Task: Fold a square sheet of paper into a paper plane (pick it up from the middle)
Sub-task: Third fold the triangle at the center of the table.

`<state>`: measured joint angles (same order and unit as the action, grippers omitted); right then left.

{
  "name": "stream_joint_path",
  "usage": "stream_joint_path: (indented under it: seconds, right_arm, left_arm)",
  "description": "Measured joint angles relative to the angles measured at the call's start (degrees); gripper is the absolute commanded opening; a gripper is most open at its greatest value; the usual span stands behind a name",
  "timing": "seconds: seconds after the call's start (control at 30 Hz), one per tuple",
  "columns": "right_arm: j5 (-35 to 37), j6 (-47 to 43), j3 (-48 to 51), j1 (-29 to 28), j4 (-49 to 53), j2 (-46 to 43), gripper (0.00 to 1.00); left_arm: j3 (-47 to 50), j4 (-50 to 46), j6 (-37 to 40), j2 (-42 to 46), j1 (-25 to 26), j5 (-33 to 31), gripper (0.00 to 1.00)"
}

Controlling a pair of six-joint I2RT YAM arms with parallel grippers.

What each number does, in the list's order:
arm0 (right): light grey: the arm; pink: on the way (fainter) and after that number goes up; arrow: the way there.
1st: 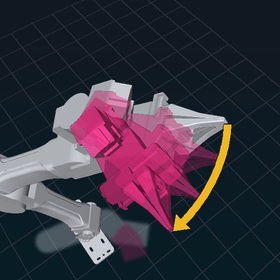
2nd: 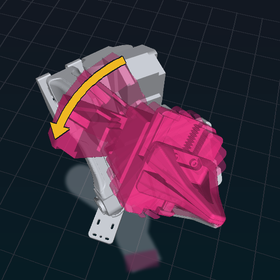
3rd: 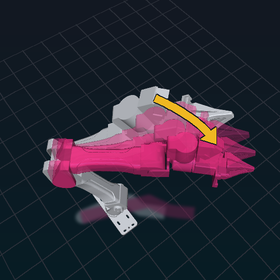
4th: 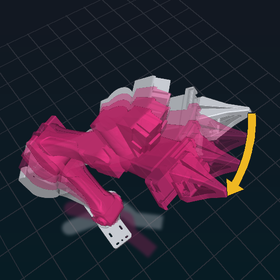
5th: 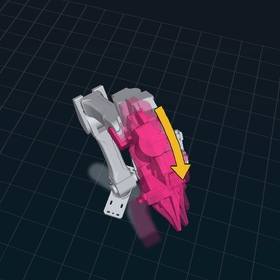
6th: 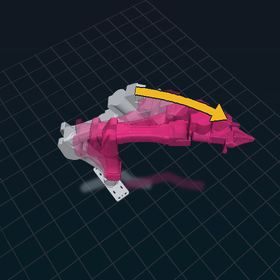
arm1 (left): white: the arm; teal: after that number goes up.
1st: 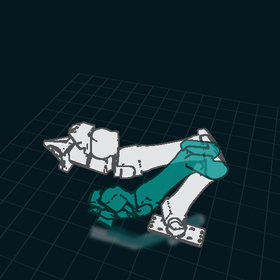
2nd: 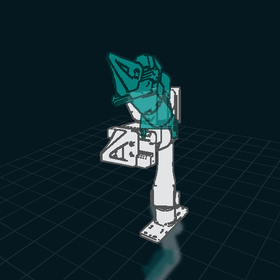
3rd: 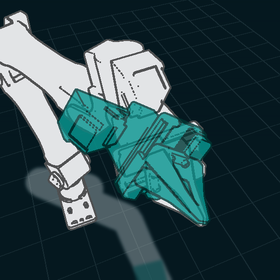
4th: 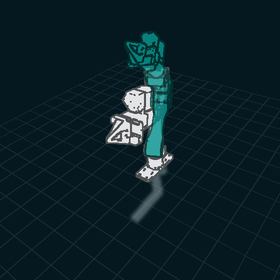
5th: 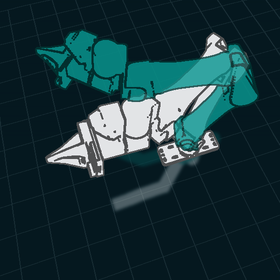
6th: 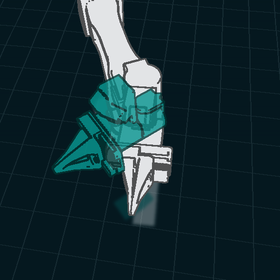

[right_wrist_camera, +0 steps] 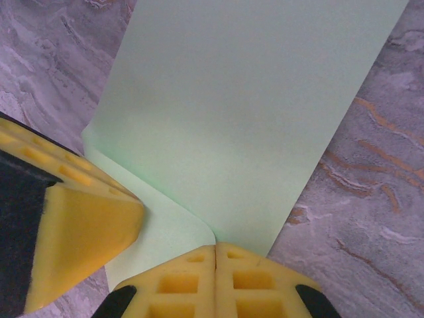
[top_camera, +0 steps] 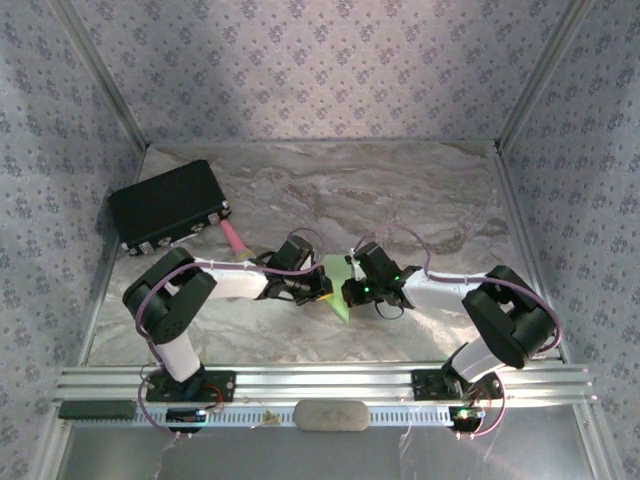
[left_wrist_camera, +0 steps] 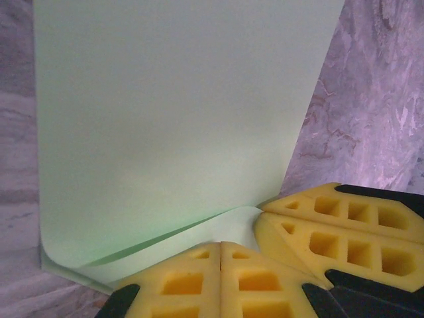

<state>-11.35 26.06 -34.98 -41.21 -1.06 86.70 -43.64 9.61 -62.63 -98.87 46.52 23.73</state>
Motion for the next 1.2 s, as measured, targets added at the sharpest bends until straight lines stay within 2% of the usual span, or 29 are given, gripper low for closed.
stream_joint_path:
  seconds: [0.37, 0.47, 0.53, 0.7, 0.8, 0.9, 0.97, 1.07, 1.2]
  right_arm:
    - [0.0, 0.0, 0.0, 0.0, 0.0, 0.1, 0.00]
    - [0.0, 0.0, -0.1, 0.1, 0.0, 0.1, 0.03]
    - [-0.3, 0.0, -0.2, 0.2, 0.2, 0.1, 0.08]
    - [-1.1, 1.1, -0.6, 1.4, 2.3, -2.3, 0.35]
    - [-2.0, 1.7, -0.6, 3.3, 3.3, -6.8, 0.38]
    - [-4.1, 2.5, -0.6, 4.6, 3.3, -10.7, 0.34]
    - [-6.9, 3.6, -0.5, 4.6, 2.8, -11.7, 0.27]
    - [-11.1, 5.8, 0.2, 3.5, 1.2, -11.0, 0.16]
    - [-14.0, 7.6, 0.3, 0.7, 1.0, -7.9, 0.07]
  left_arm:
    - [0.0, -0.3, 1.6, -1.3, 0.1, -0.6, 0.00]
    - [0.0, -0.4, 1.8, -1.3, 0.1, -0.6, 0.00]
    - [0.0, -0.3, 2.0, -1.3, 0.1, -0.6, 0.00]
    - [0.0, -0.2, 2.2, -1.3, 0.3, -0.8, 0.00]
    - [0.0, 0.1, 2.2, -1.3, 0.4, -1.1, 0.00]
    - [0.0, 0.1, 2.2, -1.3, 0.4, -1.1, 0.00]
    - [0.0, 0.1, 2.2, -1.3, 0.5, -1.2, 0.00]
    - [0.0, 0.1, 2.2, -1.3, 0.5, -1.2, 0.00]
    - [0.0, 0.2, 2.2, -1.4, 0.5, -1.2, 0.00]
